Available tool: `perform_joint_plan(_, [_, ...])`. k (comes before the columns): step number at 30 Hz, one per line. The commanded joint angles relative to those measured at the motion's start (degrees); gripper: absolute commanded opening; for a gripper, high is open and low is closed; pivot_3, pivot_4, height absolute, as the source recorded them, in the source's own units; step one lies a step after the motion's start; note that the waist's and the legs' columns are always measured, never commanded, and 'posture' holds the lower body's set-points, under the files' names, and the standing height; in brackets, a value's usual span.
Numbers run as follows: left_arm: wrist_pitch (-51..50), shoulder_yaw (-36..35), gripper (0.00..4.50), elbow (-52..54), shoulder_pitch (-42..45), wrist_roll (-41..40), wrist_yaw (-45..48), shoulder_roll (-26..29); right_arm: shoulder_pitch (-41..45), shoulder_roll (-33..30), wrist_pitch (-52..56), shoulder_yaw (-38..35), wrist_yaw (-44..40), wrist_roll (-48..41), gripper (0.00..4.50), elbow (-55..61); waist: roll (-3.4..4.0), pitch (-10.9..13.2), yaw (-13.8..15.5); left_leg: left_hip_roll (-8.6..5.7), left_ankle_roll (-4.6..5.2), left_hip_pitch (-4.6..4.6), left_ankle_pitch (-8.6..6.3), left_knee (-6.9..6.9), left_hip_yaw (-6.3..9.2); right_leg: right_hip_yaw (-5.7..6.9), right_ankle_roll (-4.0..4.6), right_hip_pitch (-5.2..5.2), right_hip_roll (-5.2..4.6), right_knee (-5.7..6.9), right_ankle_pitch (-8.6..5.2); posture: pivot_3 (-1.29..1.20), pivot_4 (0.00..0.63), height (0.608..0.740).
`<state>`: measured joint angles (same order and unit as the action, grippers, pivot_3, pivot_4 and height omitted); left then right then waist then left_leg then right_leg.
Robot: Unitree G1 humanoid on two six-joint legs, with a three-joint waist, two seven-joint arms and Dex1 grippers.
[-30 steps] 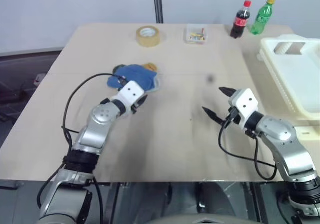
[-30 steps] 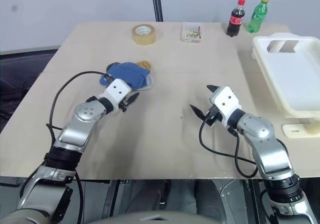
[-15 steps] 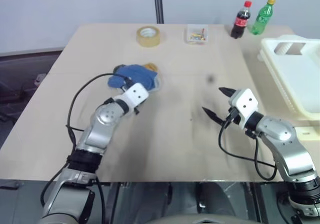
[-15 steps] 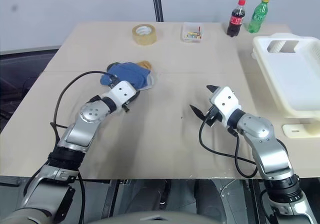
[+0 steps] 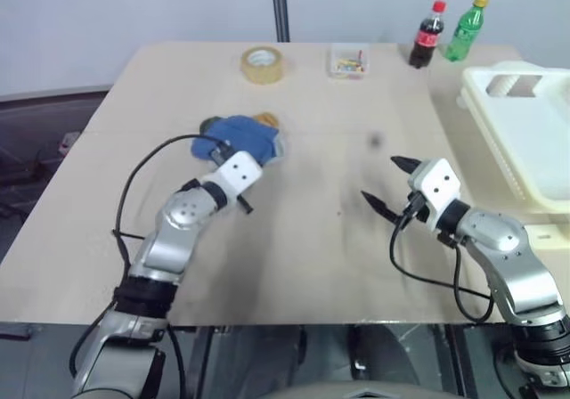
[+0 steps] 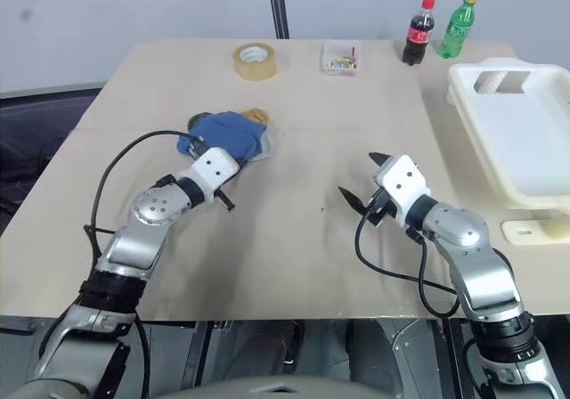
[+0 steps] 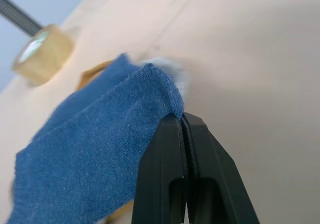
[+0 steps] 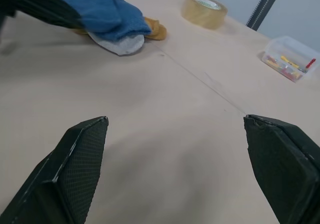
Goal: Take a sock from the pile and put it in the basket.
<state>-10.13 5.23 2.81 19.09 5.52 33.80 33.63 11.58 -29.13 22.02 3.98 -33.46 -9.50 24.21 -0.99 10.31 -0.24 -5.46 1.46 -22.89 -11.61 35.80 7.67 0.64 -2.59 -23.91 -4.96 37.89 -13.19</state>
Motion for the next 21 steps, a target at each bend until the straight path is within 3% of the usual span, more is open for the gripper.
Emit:
perform_joint_plan(1, [-4.0,-1.6,0.06,9.1,-2.4,-3.8,3.3,1.0,-0.5,-0.3,-1.5,-1.3,0.0,-0.4,4.50,2.1,0.00,0.0,-0.2,0.00,0.00,0.00,0.00,0.00,0.00,0.00,0.00,0.00,0.00,0.00,0.00,0.00,0.150,0.740])
perform_joint_plan(9, [-18.5,4.0,0.06,18.5,-2.3,-14.1,9.0,-4.7,-1.6,-1.2,-0.7,-2.3,-0.1,-0.7,4.50,3.4,0.02,0.0,-0.1,0.00,0.03,0.03,-0.02,0.19,0.09,0.07,-0.02,0.18,0.06,0.01,-0.01,0.00,0.150,0.740])
perform_joint_plan(18, [-31.4,9.5,0.06,11.0,8.9,-22.9,11.0,-16.9,-4.2,-2.4,2.2,-3.3,0.8,-0.6,4.50,6.7,0.03,0.0,-0.2,0.00,0.08,0.04,-0.05,0.39,0.07,0.11,-0.28,0.30,0.22,0.03,-0.09,0.00,0.150,0.740])
perform_joint_plan(21, [-34.1,9.1,0.94,10.8,10.2,-24.8,10.8,-18.4,-3.9,-2.5,3.1,-2.6,0.8,-0.1,4.50,7.1,0.02,0.0,-0.5,0.00,0.11,0.04,-0.06,0.43,0.04,0.12,-0.31,0.30,0.24,0.03,-0.08,0.00,0.150,0.740])
